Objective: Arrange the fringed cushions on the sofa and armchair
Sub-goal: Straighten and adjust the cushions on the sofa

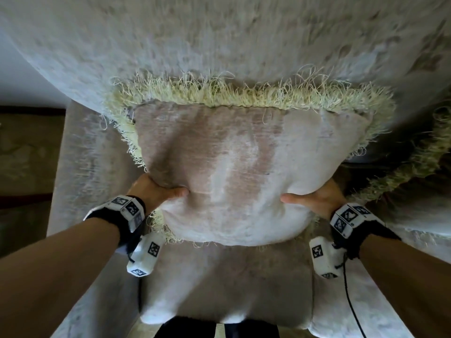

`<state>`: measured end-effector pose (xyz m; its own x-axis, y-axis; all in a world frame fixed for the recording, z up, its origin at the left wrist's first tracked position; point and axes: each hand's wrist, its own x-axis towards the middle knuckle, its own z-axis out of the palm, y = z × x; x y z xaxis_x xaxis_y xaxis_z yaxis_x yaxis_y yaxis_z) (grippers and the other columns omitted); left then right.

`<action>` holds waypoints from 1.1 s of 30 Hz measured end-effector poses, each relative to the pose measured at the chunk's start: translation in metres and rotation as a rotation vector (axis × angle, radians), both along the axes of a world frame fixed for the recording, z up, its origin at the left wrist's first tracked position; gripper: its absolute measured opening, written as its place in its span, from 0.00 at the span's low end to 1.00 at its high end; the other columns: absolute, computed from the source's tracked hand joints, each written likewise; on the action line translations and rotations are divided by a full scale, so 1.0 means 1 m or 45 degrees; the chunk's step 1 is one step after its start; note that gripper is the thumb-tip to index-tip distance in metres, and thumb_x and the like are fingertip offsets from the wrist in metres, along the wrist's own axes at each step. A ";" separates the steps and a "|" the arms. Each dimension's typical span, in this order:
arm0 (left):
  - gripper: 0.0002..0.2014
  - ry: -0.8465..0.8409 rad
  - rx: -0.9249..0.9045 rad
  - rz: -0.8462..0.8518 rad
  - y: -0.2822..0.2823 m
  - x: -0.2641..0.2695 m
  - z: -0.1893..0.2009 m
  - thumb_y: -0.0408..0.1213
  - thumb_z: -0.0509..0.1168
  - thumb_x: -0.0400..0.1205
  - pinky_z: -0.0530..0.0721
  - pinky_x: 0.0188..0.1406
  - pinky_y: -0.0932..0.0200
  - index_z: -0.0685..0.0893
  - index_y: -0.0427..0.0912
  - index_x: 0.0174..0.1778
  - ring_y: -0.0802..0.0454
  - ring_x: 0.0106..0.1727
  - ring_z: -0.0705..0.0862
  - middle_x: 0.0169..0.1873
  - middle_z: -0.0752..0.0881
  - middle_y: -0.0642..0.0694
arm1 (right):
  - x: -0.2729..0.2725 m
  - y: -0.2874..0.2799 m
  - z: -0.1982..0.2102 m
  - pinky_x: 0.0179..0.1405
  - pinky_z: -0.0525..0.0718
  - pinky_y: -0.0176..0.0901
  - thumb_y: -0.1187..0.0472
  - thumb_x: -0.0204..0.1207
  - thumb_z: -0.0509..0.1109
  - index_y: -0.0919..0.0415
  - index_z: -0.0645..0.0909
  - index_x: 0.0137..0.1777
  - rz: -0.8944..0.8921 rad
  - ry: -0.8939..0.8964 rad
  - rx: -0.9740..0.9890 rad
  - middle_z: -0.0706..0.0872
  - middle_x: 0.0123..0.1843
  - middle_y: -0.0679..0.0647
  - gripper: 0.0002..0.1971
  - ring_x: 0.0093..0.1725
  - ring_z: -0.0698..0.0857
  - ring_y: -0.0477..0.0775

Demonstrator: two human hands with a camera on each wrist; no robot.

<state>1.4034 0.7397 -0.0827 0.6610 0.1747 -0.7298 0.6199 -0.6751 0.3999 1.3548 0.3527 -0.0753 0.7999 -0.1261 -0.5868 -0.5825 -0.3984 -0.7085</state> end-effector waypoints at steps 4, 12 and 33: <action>0.27 0.063 -0.078 0.050 0.007 -0.024 0.010 0.57 0.86 0.59 0.80 0.49 0.61 0.91 0.48 0.49 0.59 0.42 0.85 0.40 0.89 0.55 | -0.007 -0.001 0.043 0.79 0.73 0.53 0.26 0.26 0.86 0.52 0.73 0.78 -0.006 -0.003 -0.117 0.79 0.76 0.46 0.71 0.77 0.77 0.52; 0.26 0.134 -0.193 0.148 0.000 -0.070 -0.009 0.51 0.85 0.64 0.83 0.60 0.53 0.91 0.40 0.53 0.45 0.52 0.87 0.44 0.91 0.45 | 0.049 0.012 0.150 0.62 0.82 0.46 0.40 0.44 0.91 0.48 0.84 0.62 0.413 -0.217 -0.353 0.88 0.62 0.48 0.42 0.65 0.86 0.56; 0.51 0.001 -0.138 -0.281 -0.014 -0.043 0.051 0.80 0.59 0.67 0.82 0.57 0.46 0.87 0.26 0.45 0.34 0.51 0.88 0.44 0.90 0.31 | 0.036 0.019 0.132 0.68 0.83 0.64 0.16 0.51 0.73 0.62 0.76 0.74 0.240 -0.147 -0.803 0.81 0.73 0.61 0.60 0.72 0.81 0.65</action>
